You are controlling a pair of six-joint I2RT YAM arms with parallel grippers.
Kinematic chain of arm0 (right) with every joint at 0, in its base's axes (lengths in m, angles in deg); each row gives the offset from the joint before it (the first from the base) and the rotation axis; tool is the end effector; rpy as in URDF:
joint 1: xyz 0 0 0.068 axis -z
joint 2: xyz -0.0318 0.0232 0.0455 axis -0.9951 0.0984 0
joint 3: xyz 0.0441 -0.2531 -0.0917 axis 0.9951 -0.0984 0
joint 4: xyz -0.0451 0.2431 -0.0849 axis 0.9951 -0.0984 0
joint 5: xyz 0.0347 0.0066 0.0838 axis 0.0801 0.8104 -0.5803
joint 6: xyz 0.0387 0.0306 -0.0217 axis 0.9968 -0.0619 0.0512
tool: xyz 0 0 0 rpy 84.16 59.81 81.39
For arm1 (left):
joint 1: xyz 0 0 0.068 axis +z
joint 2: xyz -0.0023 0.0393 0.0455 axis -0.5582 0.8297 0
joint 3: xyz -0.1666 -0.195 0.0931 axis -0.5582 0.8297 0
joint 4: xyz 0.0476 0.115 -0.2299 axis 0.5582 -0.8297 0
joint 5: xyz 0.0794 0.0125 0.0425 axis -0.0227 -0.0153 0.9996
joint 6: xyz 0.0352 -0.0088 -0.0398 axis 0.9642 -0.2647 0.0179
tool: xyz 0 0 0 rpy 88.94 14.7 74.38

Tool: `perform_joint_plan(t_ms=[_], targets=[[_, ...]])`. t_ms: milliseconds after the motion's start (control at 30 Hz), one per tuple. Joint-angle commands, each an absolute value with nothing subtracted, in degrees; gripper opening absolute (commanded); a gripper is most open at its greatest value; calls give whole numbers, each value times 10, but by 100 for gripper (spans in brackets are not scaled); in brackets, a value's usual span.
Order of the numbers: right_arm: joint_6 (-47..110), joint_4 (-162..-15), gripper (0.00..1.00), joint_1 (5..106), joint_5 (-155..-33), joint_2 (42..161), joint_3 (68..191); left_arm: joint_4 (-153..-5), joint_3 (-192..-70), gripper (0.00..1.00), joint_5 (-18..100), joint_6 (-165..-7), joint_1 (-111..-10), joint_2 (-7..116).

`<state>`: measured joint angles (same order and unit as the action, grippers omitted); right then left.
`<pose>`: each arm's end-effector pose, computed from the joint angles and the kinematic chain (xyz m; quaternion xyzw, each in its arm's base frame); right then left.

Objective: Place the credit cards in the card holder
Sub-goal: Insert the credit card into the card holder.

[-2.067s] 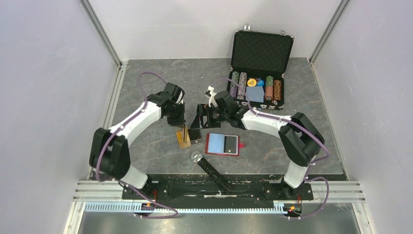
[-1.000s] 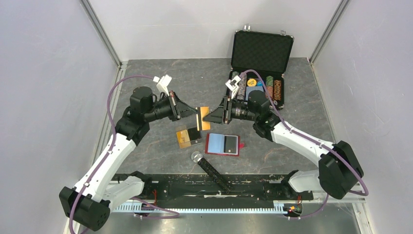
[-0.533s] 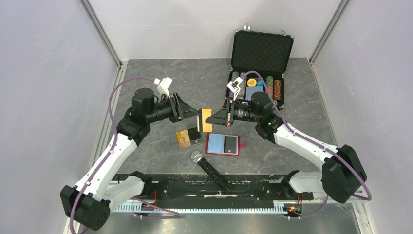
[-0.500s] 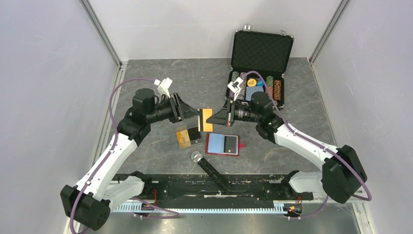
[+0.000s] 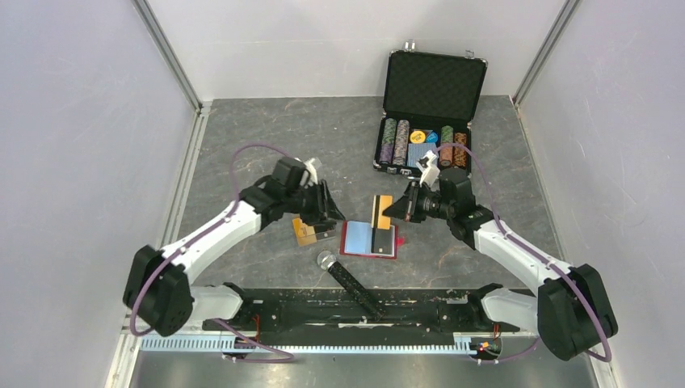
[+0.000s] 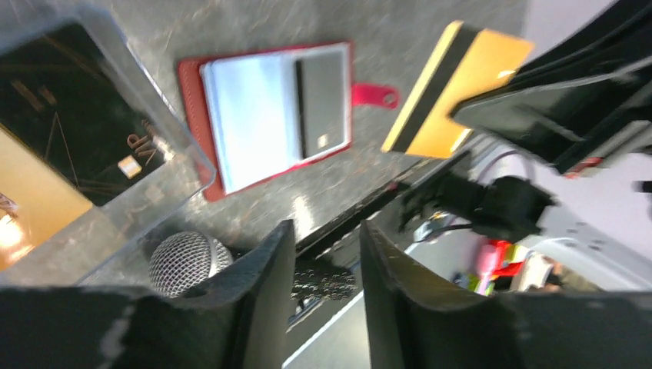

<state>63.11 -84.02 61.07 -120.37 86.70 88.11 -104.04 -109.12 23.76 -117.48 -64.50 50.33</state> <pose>0.2172 0.1151 0.2276 -0.0389 0.8329 0.4681 0.2928 0.2170 -0.1460 0.2594 -0.0137 0.9008 -0.3929 0.1844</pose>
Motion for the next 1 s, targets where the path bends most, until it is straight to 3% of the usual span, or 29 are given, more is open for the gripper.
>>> perform_joint_plan(t_ms=[0,200,533,967], targets=[[591,-879,0,619,-1180,848,856,-1086,-1123,37,317,-1125,-720,563],[589,-892,0,620,-1180,856,840,-1143,-1132,20,403,-1105,-772,634],[598,-865,0,612,-1189,889,831,-1214,-1193,16,530,-1066,-764,718],[608,-832,0,591,-1179,932,829,-1215,-1287,17,528,-1031,-723,811]])
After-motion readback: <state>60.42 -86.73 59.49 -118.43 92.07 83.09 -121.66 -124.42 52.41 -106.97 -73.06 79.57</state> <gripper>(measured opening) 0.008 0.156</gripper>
